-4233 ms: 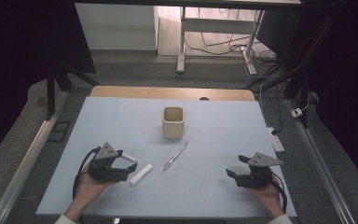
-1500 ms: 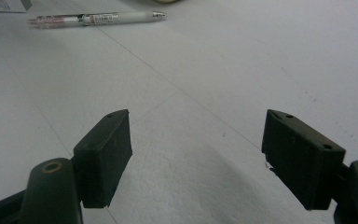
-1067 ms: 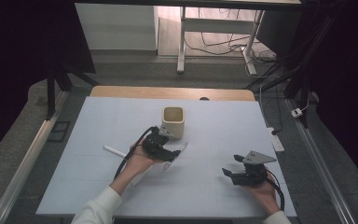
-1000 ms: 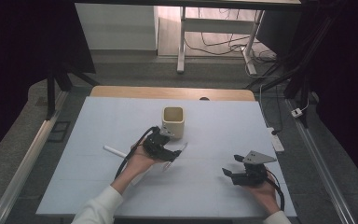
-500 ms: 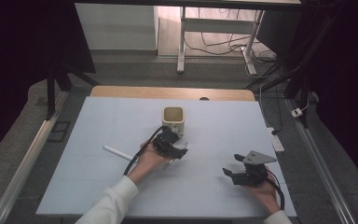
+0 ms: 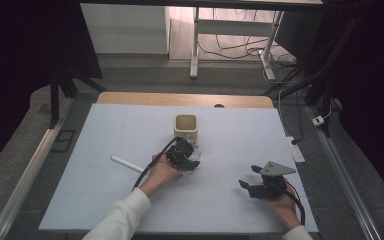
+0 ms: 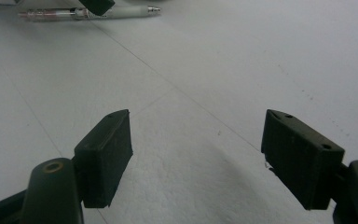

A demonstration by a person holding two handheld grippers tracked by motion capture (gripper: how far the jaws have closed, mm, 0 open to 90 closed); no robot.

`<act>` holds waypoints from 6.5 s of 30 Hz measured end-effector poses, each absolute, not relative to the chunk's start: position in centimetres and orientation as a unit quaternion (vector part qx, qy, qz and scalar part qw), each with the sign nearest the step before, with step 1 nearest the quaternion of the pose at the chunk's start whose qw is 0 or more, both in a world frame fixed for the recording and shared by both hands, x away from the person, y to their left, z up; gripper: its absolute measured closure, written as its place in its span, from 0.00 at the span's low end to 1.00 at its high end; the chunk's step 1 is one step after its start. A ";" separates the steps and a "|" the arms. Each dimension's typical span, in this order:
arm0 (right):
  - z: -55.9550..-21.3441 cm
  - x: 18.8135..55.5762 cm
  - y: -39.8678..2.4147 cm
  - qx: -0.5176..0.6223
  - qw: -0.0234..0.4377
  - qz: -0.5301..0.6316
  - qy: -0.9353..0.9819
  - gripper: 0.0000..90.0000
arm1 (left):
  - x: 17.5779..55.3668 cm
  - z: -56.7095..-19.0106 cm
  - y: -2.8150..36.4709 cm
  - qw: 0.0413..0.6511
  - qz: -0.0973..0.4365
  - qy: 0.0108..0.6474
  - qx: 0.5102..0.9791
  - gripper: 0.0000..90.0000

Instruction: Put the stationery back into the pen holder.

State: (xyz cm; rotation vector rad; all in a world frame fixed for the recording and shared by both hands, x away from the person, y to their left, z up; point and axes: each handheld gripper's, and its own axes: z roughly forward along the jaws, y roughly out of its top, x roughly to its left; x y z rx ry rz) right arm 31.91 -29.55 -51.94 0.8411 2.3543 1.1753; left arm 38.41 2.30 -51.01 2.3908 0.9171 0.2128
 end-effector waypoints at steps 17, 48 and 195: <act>-52.0 32.0 -29.6 0.301 0.190 0.414 0.838 0.26 | 38.6 -51.7 1.9 0.269 0.069 0.343 0.897 0.72; -52.0 32.0 -29.7 0.306 0.194 0.410 0.838 0.26 | 38.7 -51.4 2.0 0.269 0.070 0.343 0.897 0.88; -52.0 32.1 -29.8 0.310 0.191 0.415 0.834 0.26 | 40.8 -39.6 11.3 0.564 0.150 0.364 0.726 0.88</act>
